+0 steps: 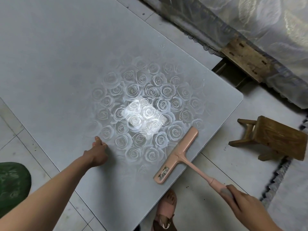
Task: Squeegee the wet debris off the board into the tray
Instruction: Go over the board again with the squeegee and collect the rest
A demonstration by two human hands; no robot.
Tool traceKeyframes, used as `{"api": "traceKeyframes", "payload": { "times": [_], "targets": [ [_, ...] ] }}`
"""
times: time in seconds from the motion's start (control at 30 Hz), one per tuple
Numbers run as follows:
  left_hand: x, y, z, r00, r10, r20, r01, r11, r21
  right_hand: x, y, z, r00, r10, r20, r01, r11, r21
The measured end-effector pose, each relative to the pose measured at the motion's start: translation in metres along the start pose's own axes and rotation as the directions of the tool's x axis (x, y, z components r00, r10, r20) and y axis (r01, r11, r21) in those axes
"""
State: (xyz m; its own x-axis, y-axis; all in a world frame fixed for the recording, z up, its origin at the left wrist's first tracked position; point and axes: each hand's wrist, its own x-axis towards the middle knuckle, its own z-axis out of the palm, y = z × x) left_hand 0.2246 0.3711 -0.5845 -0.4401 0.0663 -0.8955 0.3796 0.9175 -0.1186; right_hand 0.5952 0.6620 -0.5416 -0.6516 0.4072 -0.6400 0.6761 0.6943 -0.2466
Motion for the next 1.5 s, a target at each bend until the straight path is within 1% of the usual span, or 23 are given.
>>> {"api": "traceKeyframes", "payload": {
  "times": [0.03, 0.1, 0.17, 0.2, 0.23, 0.3, 0.33, 0.4, 0.43, 0.5, 0.57, 0.67, 0.7, 0.77, 0.87, 0.97, 1.07, 1.17, 1.23, 1.27, 1.3, 1.37, 1.5],
  "targets": [
    [0.000, -0.001, 0.001, 0.999, 0.008, -0.034, -0.010, 0.998, -0.055, 0.001, 0.001, -0.005, 1.000, 0.006, 0.005, -0.007, 0.998, 0.067],
    [0.004, -0.002, 0.003, 0.996, 0.028, -0.082, -0.035, 0.996, -0.085, 0.002, 0.003, -0.007, 1.000, 0.007, -0.002, -0.007, 0.992, 0.126],
    [0.003, -0.002, 0.003, 0.997, 0.039, -0.062, -0.044, 0.996, -0.074, 0.006, -0.003, -0.007, 1.000, 0.005, 0.016, -0.007, 0.993, 0.121],
    [0.004, -0.003, 0.005, 0.998, 0.050, -0.038, -0.052, 0.997, -0.062, 0.009, -0.012, -0.009, 1.000, 0.007, 0.022, -0.008, 0.998, 0.060],
    [0.006, -0.004, 0.006, 0.998, 0.062, -0.020, -0.063, 0.997, -0.053, 0.015, -0.020, -0.009, 0.999, -0.004, -0.035, 0.006, 0.999, 0.040],
    [0.005, -0.003, 0.007, 0.997, 0.080, -0.011, -0.081, 0.996, -0.045, 0.036, -0.044, -0.007, 0.986, -0.067, -0.153, 0.069, 0.998, 0.009],
    [0.007, -0.004, 0.008, 0.997, 0.081, -0.019, -0.082, 0.996, -0.046, 0.050, -0.062, -0.004, 0.979, -0.109, -0.174, 0.111, 0.994, 0.001],
    [0.009, -0.006, 0.007, 0.995, 0.093, -0.018, -0.094, 0.995, -0.044, 0.076, -0.102, 0.004, 0.967, -0.208, -0.147, 0.210, 0.978, -0.006],
    [0.009, -0.008, 0.007, 0.995, 0.099, -0.013, -0.100, 0.993, -0.057, 0.084, -0.115, 0.005, 0.967, -0.228, -0.117, 0.229, 0.973, -0.004],
    [0.008, -0.012, 0.007, 0.992, 0.120, -0.023, -0.122, 0.990, -0.072, 0.083, -0.115, 0.001, 0.971, -0.209, -0.119, 0.210, 0.978, -0.005],
    [0.007, -0.015, 0.008, 0.989, 0.141, -0.036, -0.144, 0.986, -0.079, 0.063, -0.086, -0.005, 0.983, -0.148, -0.111, 0.149, 0.989, -0.002],
    [0.005, -0.017, 0.010, 0.985, 0.163, -0.054, -0.167, 0.982, -0.084, 0.028, -0.047, -0.008, 0.999, -0.028, -0.027, 0.026, 0.998, -0.063],
    [0.004, -0.018, 0.010, 0.985, 0.164, -0.056, -0.168, 0.983, -0.081, 0.026, -0.046, -0.006, 1.000, -0.015, -0.006, 0.015, 0.996, -0.093],
    [0.004, -0.020, 0.012, 0.982, 0.173, -0.076, -0.179, 0.981, -0.078, 0.040, -0.067, -0.002, 0.999, -0.043, -0.018, 0.040, 0.990, -0.138],
    [0.005, -0.025, 0.017, 0.973, 0.190, -0.134, -0.202, 0.976, -0.079, 0.092, -0.134, 0.008, 0.986, -0.129, -0.106, 0.104, 0.971, -0.215],
    [0.001, -0.029, 0.023, 0.960, 0.173, -0.219, -0.193, 0.978, -0.073, 0.124, -0.193, 0.000, 0.972, -0.193, -0.136, 0.154, 0.956, -0.250],
    [0.000, -0.038, 0.025, 0.902, 0.192, -0.387, -0.233, 0.971, -0.060, 0.109, -0.170, -0.018, 0.971, -0.177, -0.160, 0.138, 0.964, -0.226],
    [0.003, -0.048, 0.025, 0.849, 0.158, -0.504, -0.316, 0.917, -0.246, 0.069, -0.122, -0.025, 0.987, -0.074, -0.140, 0.046, 0.980, -0.192],
    [0.010, -0.057, 0.020, 0.810, 0.152, -0.566, -0.394, 0.856, -0.334, 0.057, -0.122, -0.019, 0.996, -0.024, -0.087, -0.003, 0.957, -0.291],
    [0.015, -0.061, 0.017, 0.792, 0.150, -0.591, -0.427, 0.828, -0.362, 0.059, -0.131, -0.015, 0.997, -0.028, -0.066, 0.004, 0.943, -0.332],
    [0.018, -0.065, 0.015, 0.777, 0.142, -0.613, -0.446, 0.811, -0.377, 0.067, -0.147, -0.013, 0.998, -0.038, -0.050, 0.019, 0.943, -0.333],
    [0.020, -0.073, 0.012, 0.754, 0.100, -0.650, -0.447, 0.803, -0.394, 0.097, -0.190, -0.010, 0.992, -0.118, -0.042, 0.101, 0.953, -0.286],
    [0.027, -0.101, -0.003, 0.736, -0.021, -0.677, -0.343, 0.850, -0.400, 0.174, -0.305, -0.020, 0.948, -0.320, 0.001, 0.305, 0.904, -0.300]
  ]
}}
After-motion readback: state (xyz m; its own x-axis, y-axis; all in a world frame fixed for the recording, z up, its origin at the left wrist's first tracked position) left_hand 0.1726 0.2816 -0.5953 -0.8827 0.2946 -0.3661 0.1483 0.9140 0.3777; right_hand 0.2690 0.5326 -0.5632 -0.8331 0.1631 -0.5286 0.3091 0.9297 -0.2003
